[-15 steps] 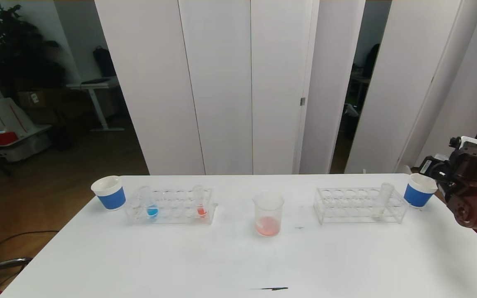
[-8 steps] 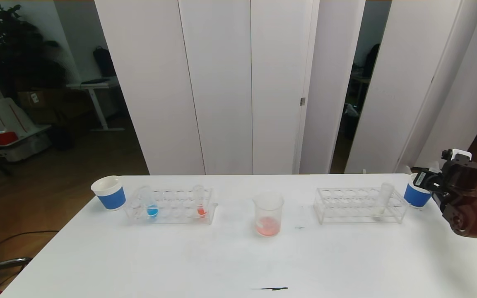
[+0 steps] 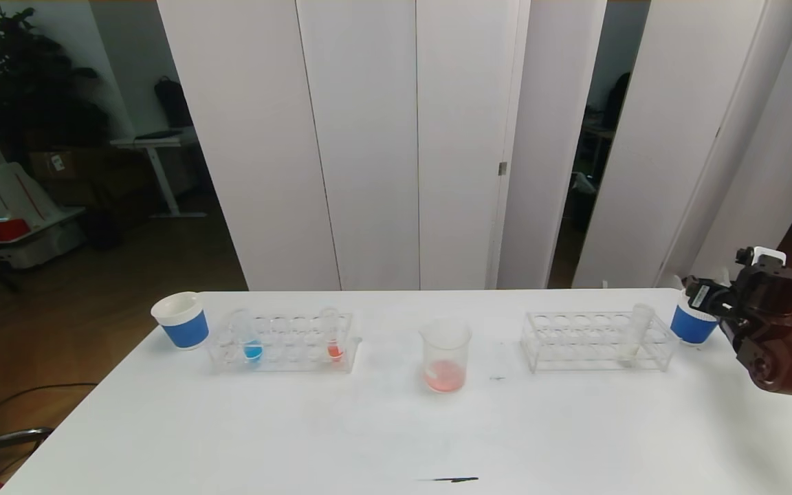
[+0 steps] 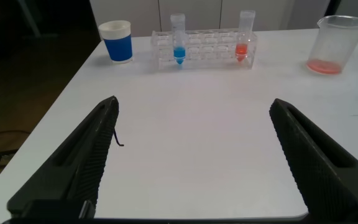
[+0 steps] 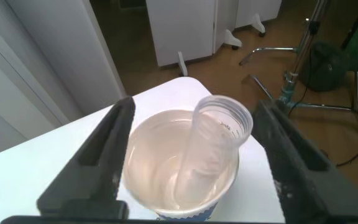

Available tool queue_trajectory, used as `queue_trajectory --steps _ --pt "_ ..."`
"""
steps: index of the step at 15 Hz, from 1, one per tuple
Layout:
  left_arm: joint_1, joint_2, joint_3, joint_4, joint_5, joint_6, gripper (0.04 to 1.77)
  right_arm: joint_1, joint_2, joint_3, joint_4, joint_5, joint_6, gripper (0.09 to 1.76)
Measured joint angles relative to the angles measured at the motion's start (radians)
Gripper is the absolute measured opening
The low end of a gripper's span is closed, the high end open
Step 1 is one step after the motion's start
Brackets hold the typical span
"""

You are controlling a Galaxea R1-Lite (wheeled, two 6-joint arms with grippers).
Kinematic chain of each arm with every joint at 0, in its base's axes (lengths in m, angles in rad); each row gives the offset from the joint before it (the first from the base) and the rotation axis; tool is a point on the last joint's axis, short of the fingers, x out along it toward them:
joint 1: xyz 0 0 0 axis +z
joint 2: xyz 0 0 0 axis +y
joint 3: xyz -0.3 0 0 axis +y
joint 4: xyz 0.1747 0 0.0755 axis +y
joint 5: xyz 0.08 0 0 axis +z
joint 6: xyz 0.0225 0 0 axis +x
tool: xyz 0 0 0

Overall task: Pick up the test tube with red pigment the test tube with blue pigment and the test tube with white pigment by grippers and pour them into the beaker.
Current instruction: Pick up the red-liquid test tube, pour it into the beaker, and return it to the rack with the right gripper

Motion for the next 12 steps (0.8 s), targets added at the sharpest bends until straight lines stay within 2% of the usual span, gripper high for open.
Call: queue_trajectory --steps 1,2,7,12 --pt "0.000 0.000 0.000 0.000 0.000 0.000 1.74 0.000 -0.005 0.000 0.000 0.000 0.000 1.72" --pt "0.000 0.000 0.000 0.000 0.000 0.000 1.74 0.000 -0.012 0.000 0.000 0.000 0.000 1.75" --pt "0.000 0.000 0.000 0.000 0.000 0.000 1.74 -0.003 -0.107 0.033 0.005 0.012 -0.007 1.75" --pt "0.000 0.000 0.000 0.000 0.000 0.000 1.74 0.003 -0.309 0.158 0.010 0.083 -0.049 1.75"
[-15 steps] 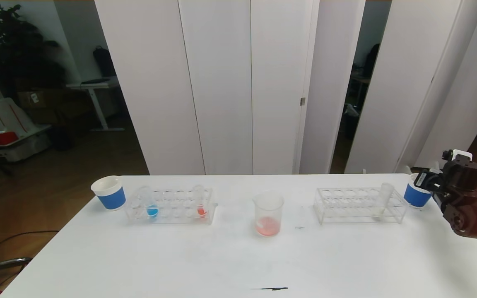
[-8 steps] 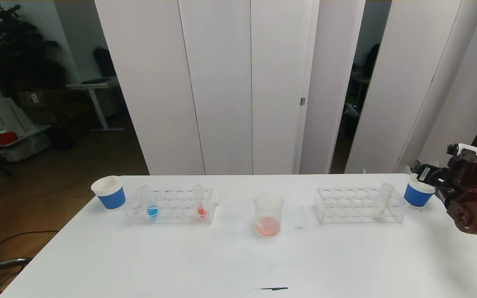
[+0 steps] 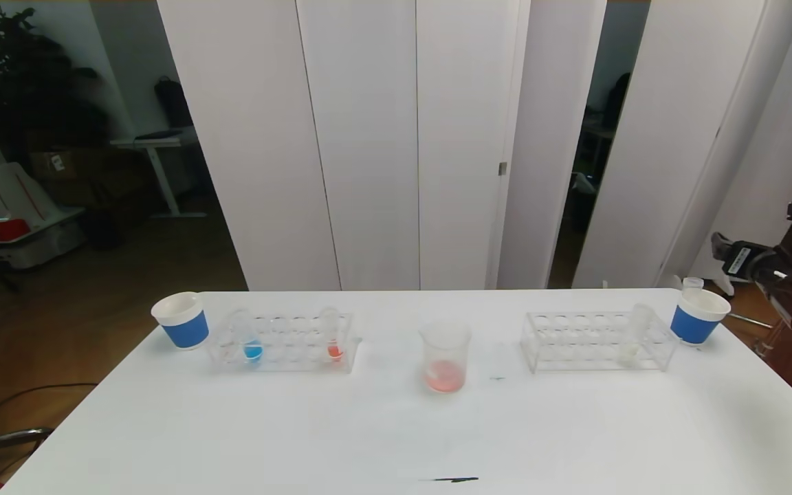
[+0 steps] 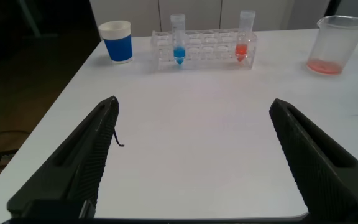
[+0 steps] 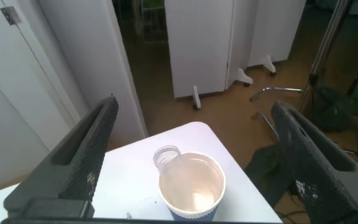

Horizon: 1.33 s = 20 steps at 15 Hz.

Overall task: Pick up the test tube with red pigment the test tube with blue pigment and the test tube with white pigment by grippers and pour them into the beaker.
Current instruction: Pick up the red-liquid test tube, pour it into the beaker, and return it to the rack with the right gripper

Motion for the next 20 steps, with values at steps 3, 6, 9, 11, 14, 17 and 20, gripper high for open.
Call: queue_trajectory --steps 3,6,9,11,14,17,20 --pt "0.000 0.000 0.000 0.000 0.000 0.000 1.74 0.010 -0.190 0.120 0.031 0.050 -0.021 1.75" --pt "0.000 0.000 0.000 0.000 0.000 0.000 1.74 0.020 -0.442 0.237 0.131 0.109 -0.028 1.75" --pt "0.000 0.000 0.000 0.000 0.000 0.000 1.74 0.023 -0.712 0.320 0.302 0.163 -0.030 1.75" --pt "0.000 0.000 0.000 0.000 0.000 0.000 1.74 0.033 -0.905 0.361 0.445 0.194 -0.031 1.75" --pt "0.000 0.000 0.000 0.000 0.000 0.000 1.74 0.090 -1.195 0.412 0.676 0.206 -0.031 1.75" --pt "0.000 0.000 0.000 0.000 0.000 0.000 1.74 0.155 -1.465 0.463 0.920 0.197 -0.030 1.75" --pt "0.000 0.000 0.000 0.000 0.000 0.000 1.74 0.192 -1.690 0.546 1.085 0.190 -0.028 1.75"
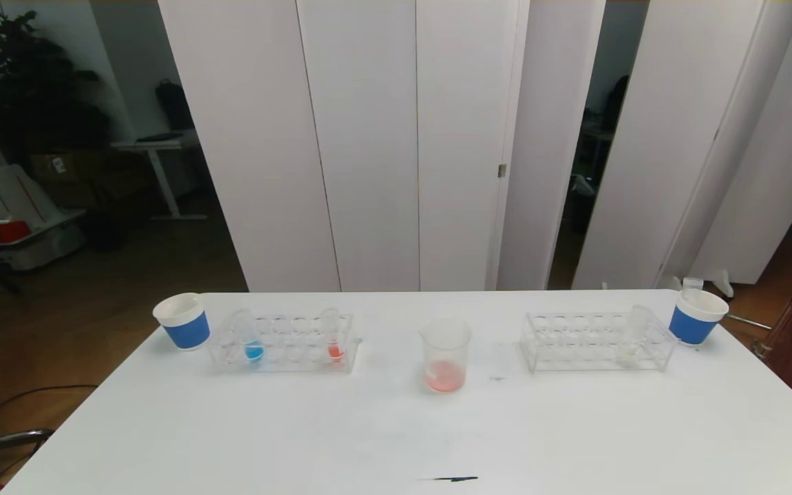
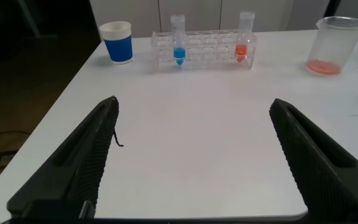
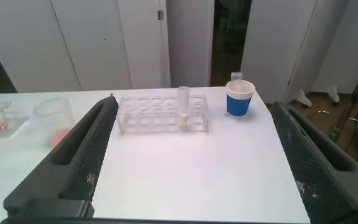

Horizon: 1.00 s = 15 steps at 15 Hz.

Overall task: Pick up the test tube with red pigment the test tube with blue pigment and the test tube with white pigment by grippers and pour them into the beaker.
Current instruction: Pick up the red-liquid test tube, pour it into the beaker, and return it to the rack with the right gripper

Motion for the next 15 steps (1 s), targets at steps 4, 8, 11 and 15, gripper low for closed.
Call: queue_trajectory --steps 4,8,11,15 --pt "0.000 0.000 0.000 0.000 0.000 0.000 1.74 0.050 -0.187 0.122 0.053 -0.008 -0.006 1.75" --pt "0.000 0.000 0.000 0.000 0.000 0.000 1.74 0.063 -0.296 0.258 0.047 -0.009 -0.015 1.75" --pt "0.000 0.000 0.000 0.000 0.000 0.000 1.74 0.060 -0.335 0.340 0.004 -0.018 -0.023 1.75" --pt "0.000 0.000 0.000 0.000 0.000 0.000 1.74 0.063 -0.367 0.363 0.020 -0.035 -0.027 1.75"
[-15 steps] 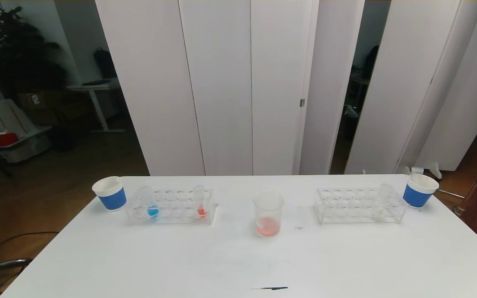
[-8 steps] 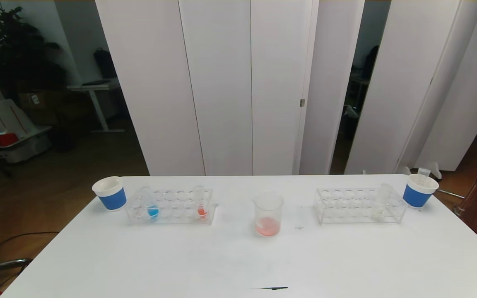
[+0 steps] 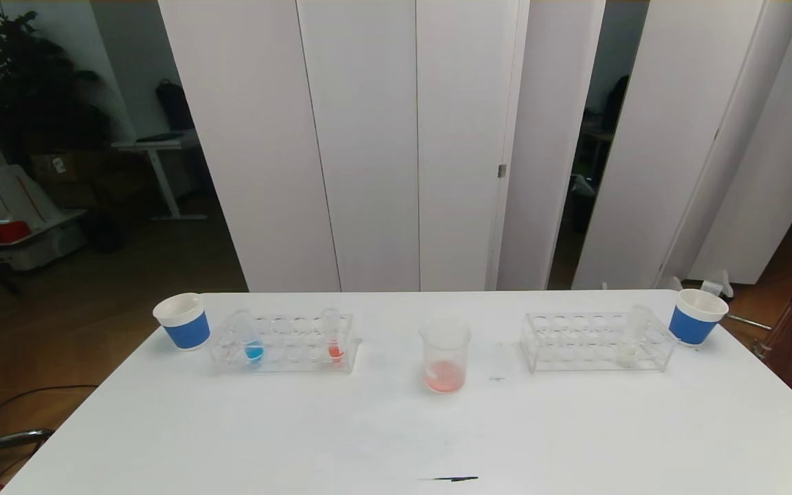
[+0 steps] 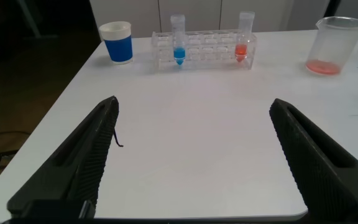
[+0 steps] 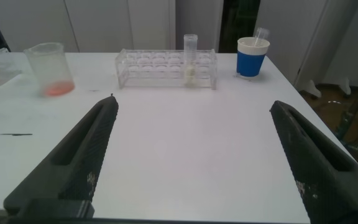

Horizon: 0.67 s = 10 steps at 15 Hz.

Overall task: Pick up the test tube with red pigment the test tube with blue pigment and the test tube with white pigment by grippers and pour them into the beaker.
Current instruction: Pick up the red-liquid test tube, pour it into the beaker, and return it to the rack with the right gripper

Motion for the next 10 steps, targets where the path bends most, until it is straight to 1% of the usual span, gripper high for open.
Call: queue_trajectory --steps 10 --pt "0.000 0.000 0.000 0.000 0.000 0.000 1.74 0.000 -0.006 0.002 0.015 -0.006 -0.007 1.75"
